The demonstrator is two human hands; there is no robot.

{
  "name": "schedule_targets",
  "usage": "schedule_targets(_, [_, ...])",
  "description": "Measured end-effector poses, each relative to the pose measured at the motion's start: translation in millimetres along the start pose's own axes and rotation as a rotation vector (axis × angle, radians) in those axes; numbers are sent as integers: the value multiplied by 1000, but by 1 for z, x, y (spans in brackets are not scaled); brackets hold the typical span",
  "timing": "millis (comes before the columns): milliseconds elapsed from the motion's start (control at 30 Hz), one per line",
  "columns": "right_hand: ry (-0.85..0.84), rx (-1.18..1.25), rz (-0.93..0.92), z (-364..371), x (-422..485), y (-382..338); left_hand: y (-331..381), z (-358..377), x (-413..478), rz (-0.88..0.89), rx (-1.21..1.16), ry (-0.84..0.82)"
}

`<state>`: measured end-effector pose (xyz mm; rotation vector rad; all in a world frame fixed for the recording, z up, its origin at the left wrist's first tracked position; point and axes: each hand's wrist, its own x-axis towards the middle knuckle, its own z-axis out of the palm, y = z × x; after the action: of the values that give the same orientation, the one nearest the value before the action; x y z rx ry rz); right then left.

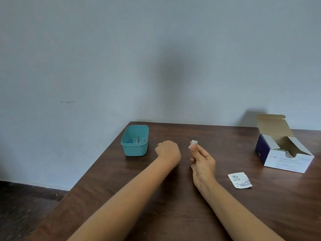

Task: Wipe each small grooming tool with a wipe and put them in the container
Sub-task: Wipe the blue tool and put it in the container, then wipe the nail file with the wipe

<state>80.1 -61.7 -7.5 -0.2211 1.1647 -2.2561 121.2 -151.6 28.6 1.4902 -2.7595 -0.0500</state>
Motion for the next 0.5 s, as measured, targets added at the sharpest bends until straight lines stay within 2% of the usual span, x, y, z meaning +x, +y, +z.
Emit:
schedule_targets(267, [16,119,27,-2,-1,-5,0,7,-25,5,64,40])
schedule_targets(400, [14,166,56,-4,-7,-7,0,14,-44,1,153,146])
schedule_targets(500, [-17,186,82,-7,-13,-10,-3,20,-56,27,76,246])
